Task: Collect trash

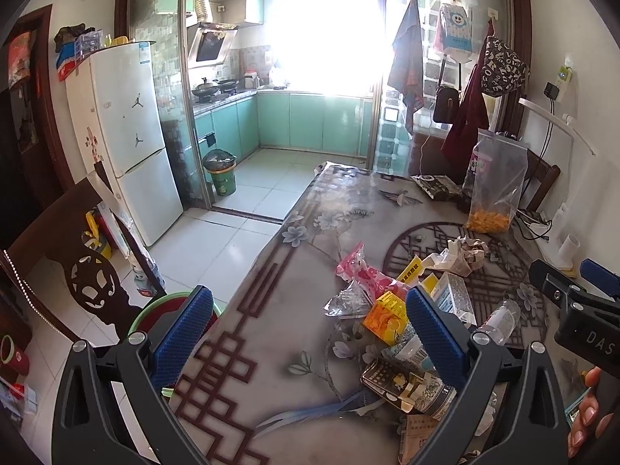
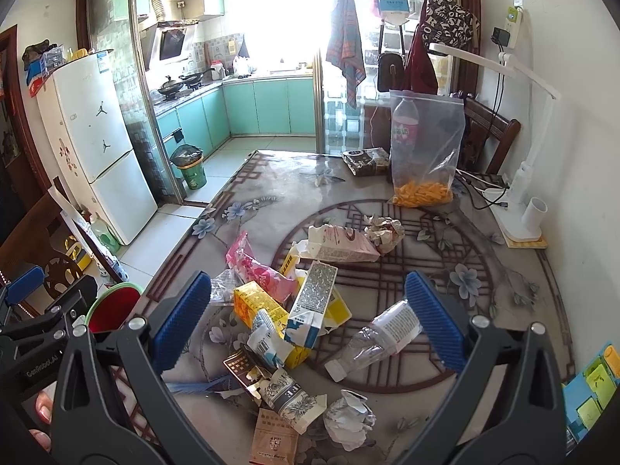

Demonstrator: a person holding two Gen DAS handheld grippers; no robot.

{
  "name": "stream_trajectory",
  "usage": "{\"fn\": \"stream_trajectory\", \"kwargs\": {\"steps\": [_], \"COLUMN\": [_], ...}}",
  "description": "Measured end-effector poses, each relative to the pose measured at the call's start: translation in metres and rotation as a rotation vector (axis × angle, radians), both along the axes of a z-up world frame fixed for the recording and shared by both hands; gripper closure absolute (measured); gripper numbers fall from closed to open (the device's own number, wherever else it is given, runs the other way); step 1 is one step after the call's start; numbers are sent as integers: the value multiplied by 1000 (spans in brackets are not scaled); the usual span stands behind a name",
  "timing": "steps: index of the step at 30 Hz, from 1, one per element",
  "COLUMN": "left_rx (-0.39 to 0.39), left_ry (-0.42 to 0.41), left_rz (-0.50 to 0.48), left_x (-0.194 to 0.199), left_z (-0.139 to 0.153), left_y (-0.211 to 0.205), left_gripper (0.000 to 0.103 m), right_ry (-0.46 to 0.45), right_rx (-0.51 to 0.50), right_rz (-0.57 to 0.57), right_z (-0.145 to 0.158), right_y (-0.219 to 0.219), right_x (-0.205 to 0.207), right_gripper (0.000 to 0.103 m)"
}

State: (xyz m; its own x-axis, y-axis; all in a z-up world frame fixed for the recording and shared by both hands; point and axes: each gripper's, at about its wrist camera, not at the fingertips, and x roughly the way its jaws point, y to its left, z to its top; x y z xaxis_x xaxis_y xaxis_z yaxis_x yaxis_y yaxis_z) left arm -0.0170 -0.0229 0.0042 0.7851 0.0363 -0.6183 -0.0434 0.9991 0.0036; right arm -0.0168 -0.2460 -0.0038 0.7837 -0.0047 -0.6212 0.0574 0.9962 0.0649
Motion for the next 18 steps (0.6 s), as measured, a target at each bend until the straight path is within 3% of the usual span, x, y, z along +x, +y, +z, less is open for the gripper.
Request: {"fn": "stream_trajectory", "kwargs": {"steps": [18], "left_rx": [28], "left_ry": [7], "left_rz": [7], "left_x": [6], "left_z": [1], "left_y": [-3], "left_gripper": [8], "right_ry": [9], "right_rx": [-4], "right_rz": [22], "right_z": [-3], "right_y": [3], "right_x": [9], "right_gripper": [4]}}
